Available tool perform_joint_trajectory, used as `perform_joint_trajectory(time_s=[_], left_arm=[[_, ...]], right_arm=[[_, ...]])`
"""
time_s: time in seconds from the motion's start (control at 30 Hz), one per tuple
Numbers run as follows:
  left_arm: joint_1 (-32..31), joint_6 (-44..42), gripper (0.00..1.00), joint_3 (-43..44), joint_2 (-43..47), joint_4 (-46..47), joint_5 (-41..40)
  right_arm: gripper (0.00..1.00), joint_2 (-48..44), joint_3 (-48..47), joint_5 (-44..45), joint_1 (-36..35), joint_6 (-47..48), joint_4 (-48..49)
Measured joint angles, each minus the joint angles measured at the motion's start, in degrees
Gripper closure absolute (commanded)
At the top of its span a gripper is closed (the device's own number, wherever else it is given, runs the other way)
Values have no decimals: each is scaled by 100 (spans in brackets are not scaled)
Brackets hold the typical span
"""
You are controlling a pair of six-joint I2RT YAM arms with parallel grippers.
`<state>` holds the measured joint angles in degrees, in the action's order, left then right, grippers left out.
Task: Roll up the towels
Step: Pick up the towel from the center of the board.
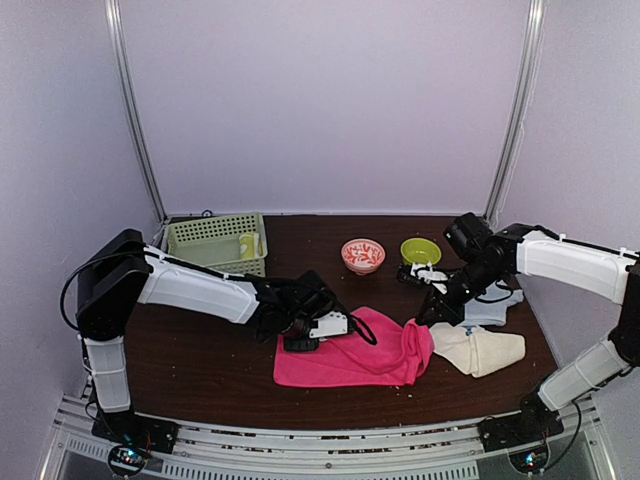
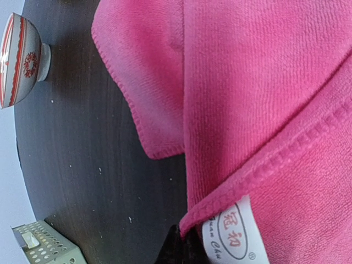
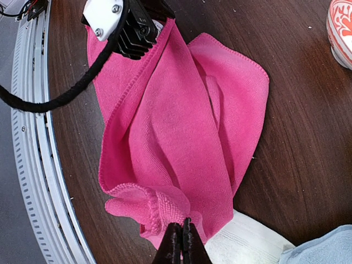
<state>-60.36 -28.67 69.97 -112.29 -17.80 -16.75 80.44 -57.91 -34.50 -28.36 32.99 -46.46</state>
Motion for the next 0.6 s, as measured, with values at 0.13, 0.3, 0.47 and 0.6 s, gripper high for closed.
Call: perform_joint_trajectory(time_s=[0.13, 0.3, 0.47, 0.6], left_arm=[[4, -39, 100, 0, 2, 50, -2], [76, 33, 100, -22, 155, 57, -20], [223, 361, 100, -44, 872, -129, -378], [343, 863, 100, 57, 1641, -546, -990]], right_arm=[[100, 13, 0, 0, 0, 0, 0], [100, 109, -79, 11, 0, -22, -24], [100, 225, -664, 105, 103, -114, -103], [100, 345, -1690, 107, 323, -326, -101]])
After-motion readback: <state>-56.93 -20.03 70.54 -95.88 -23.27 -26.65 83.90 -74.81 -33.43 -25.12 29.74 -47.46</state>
